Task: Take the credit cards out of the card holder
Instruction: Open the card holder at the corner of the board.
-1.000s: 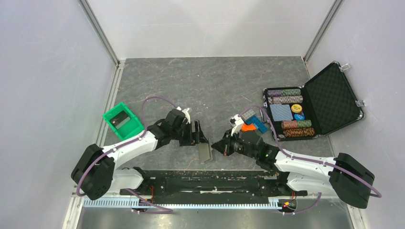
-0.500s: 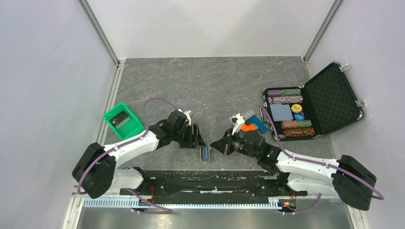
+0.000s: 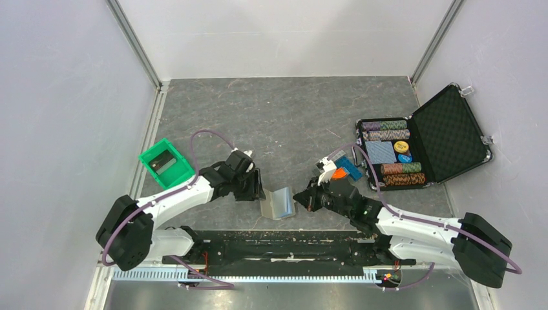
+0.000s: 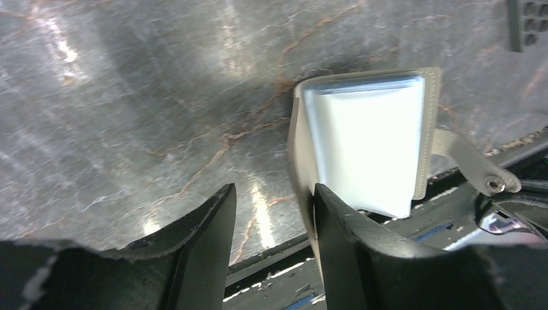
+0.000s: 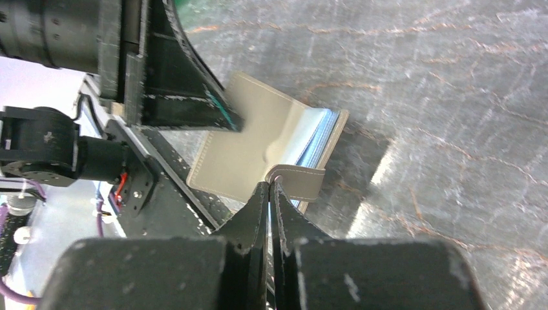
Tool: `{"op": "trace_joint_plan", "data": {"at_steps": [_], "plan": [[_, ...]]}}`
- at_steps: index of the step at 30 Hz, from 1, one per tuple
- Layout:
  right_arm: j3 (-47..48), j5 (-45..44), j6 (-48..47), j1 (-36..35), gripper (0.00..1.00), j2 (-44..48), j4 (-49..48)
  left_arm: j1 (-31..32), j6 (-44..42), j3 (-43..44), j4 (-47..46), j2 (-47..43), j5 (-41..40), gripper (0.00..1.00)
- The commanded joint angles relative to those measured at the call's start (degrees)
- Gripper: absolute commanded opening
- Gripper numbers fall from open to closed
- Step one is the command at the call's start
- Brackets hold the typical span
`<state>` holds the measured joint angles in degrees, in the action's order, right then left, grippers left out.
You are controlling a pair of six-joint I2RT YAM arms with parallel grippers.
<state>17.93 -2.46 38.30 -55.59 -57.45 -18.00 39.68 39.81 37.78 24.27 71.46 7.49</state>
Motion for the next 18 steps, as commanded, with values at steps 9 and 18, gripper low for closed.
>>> {"op": "trace_joint_plan", "data": {"at_steps": [9,18], "plan": [[-0.47,-3.70,-1.86,1.02,0.14,1.23,4.01,0.22,-2.98,4.69,6.94,0.46,-9.18,0.51],[5.93,-3.83,-2.39,1.16,0.41,3.31,10.74,0.24,-1.96,1.80,1.33,0.98,-2.92,0.42]]}}
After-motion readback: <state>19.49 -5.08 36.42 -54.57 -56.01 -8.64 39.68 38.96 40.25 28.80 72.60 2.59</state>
